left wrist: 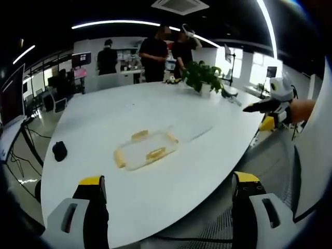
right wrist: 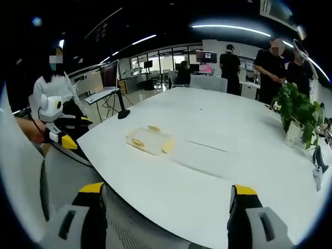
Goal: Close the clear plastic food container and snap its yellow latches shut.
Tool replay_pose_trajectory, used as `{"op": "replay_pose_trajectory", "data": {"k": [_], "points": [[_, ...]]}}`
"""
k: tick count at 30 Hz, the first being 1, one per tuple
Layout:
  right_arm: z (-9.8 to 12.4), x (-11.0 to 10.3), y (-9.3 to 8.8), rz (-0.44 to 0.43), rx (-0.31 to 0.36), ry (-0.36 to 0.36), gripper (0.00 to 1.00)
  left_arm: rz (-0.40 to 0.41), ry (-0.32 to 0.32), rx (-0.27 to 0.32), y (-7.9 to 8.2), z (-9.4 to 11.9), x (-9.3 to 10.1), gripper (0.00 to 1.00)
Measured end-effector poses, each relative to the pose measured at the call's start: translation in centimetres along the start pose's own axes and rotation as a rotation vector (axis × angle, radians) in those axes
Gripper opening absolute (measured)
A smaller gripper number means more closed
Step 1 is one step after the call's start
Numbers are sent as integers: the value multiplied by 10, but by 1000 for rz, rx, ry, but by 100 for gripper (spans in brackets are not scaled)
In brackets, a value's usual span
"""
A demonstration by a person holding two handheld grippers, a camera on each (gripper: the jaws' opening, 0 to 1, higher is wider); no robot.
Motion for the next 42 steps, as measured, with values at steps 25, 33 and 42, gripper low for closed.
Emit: {"op": "replay_pose_trajectory", "data": {"k": [25,33,42], "points": [[-3,1,3,11,-7,22,99,-10,-7,-6,0,0,-1,99],[-4,1,6,19,-8,30,99,-8,-8,-13,0,-1,-1,99],[-9,-2,11,40,-7,58,99,-32,-14,-16,3,-3,-3,98]]}}
Point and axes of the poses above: the point that each gripper's makers call its tool centre point, and the gripper's own axes: z roughly backward along the fingers, x roughly to its right, y roughly out of its top, the point moved 10 cm from there along z, roughly backward along the fingers, and after that the axes turned 2 degrees about y, right-handed, at the moved point
